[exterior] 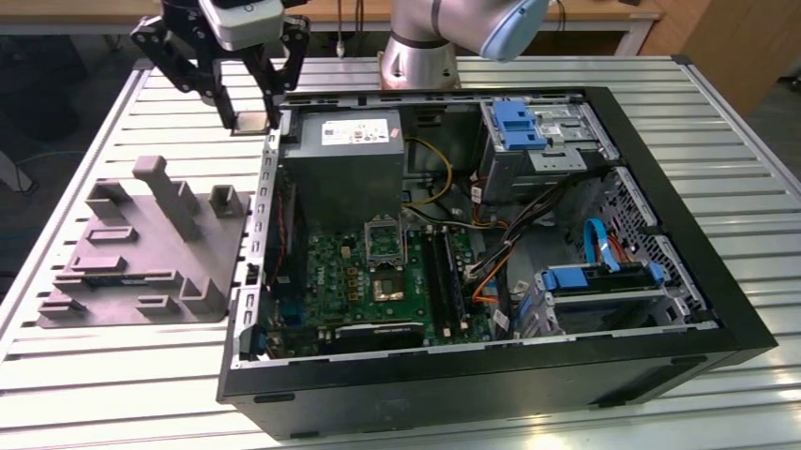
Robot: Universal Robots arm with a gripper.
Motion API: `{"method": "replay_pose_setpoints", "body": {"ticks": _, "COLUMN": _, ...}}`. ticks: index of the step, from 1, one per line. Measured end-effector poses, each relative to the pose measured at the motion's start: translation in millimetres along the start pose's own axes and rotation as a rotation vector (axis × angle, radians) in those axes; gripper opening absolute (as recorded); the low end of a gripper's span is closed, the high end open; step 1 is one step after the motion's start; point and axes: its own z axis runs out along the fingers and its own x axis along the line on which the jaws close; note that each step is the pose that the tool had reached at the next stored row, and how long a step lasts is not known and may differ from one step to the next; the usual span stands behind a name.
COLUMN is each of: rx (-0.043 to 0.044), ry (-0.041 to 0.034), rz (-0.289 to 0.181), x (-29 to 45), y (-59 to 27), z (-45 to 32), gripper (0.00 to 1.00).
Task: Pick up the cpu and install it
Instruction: 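Pick up the cpu and move it towards the insertion slot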
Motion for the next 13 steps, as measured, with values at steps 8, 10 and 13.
{"method": "replay_pose_setpoints", "body": {"ticks": 8, "rx": 0.0000, "ry": 0.0000, "rz": 0.000, "x": -2.3, "y": 0.1, "z": 0.0, "gripper": 0.47}}
{"method": "replay_pose_setpoints", "body": {"ticks": 10, "rx": 0.0000, "ry": 0.0000, "rz": 0.000, "x": -2.7, "y": 0.1, "z": 0.0, "gripper": 0.47}}
{"method": "replay_pose_setpoints", "body": {"ticks": 13, "rx": 0.0000, "ry": 0.0000, "rz": 0.000, "x": -3.4, "y": 0.1, "z": 0.0, "gripper": 0.47}}
